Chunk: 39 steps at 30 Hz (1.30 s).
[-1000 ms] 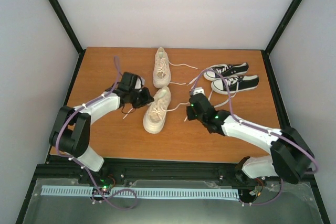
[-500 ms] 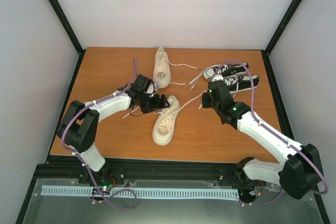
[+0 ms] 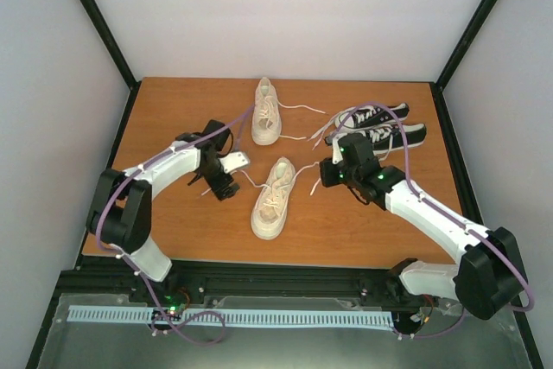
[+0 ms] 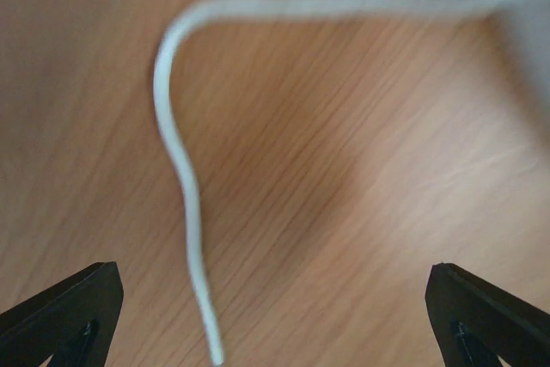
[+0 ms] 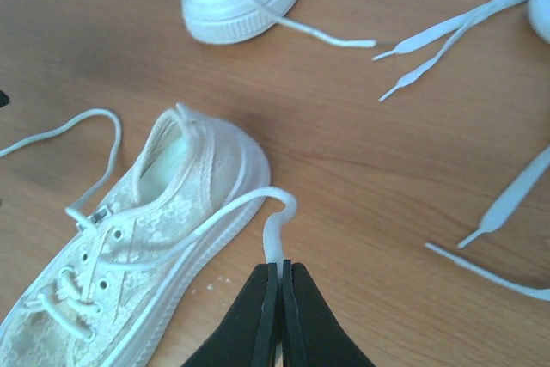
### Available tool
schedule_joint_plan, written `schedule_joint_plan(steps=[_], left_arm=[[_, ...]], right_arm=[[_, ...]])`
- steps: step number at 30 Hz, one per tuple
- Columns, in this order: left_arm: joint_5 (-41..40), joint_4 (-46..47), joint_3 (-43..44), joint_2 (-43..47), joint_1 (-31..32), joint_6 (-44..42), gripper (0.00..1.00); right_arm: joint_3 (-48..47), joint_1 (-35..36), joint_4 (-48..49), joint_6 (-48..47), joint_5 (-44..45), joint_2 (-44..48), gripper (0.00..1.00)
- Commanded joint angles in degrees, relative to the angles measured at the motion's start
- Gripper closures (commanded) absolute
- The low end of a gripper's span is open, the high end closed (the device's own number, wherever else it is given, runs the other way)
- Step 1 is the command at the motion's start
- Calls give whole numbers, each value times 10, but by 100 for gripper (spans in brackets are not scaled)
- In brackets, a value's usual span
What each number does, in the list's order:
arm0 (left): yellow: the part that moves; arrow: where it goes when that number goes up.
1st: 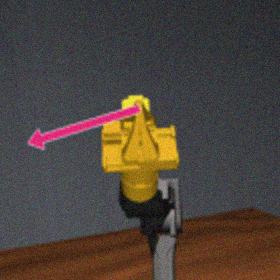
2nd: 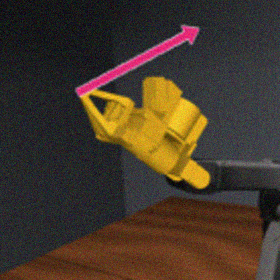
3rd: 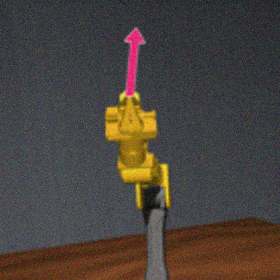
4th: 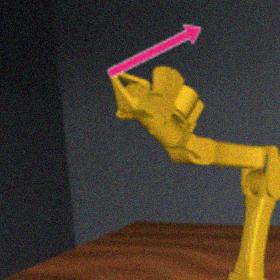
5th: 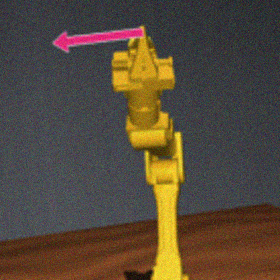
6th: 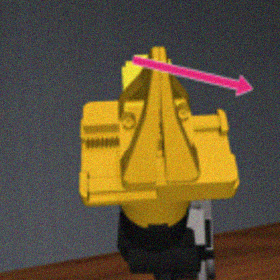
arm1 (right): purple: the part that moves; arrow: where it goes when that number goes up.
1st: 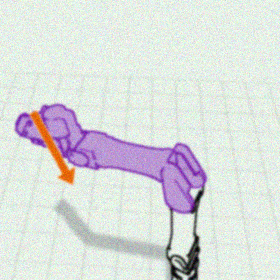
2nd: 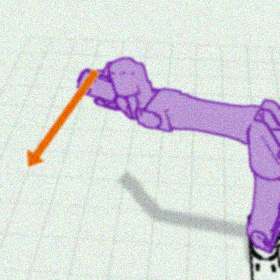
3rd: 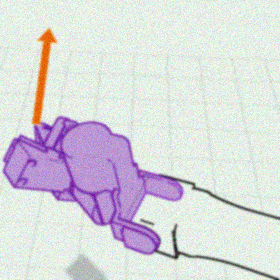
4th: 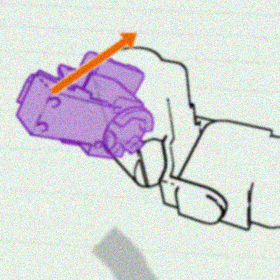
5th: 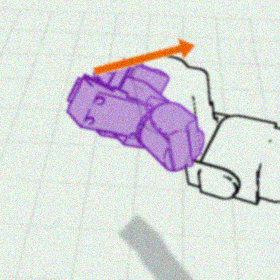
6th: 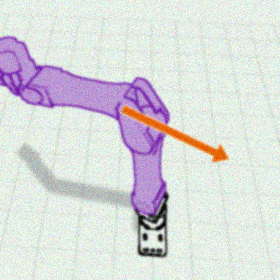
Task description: Tie the shoes
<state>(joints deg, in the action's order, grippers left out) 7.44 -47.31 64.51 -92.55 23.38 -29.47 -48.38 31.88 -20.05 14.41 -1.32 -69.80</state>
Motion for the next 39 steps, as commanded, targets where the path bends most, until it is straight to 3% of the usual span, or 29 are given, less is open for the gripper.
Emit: schedule_joint_plan(steps=[1, 7, 9, 12, 15, 16, 23, 29, 39], left_arm=[[-153, 54, -35, -45, -15, -117, 0], [-180, 121, -19, -91, -50, -89, 0], [-173, 125, -23, -91, -59, -92, 7], [-124, 100, -42, -88, -62, -116, 43], [-66, 83, -68, -79, -62, -130, 94], [-53, 84, -77, -78, -62, -128, 99], [97, 36, -115, -21, -3, -77, 99], [125, 61, -126, 13, 65, -39, 99], [173, 82, -98, -6, 111, -1, 99]], right_arm=[[21, 0, 25, 15, -70, -10, 97], [44, 18, 59, 35, -124, -25, 97], [47, 35, 64, 36, -130, -41, 97], [49, 54, 78, 46, -130, -67, 97], [62, 57, 114, 68, -127, -88, 97], [64, 57, 126, 73, -122, -96, 97], [31, 58, 155, 81, -67, -174, 97], [0, 57, 168, 79, -62, -223, 97], [-6, 57, 174, 80, -69, -229, 97]])
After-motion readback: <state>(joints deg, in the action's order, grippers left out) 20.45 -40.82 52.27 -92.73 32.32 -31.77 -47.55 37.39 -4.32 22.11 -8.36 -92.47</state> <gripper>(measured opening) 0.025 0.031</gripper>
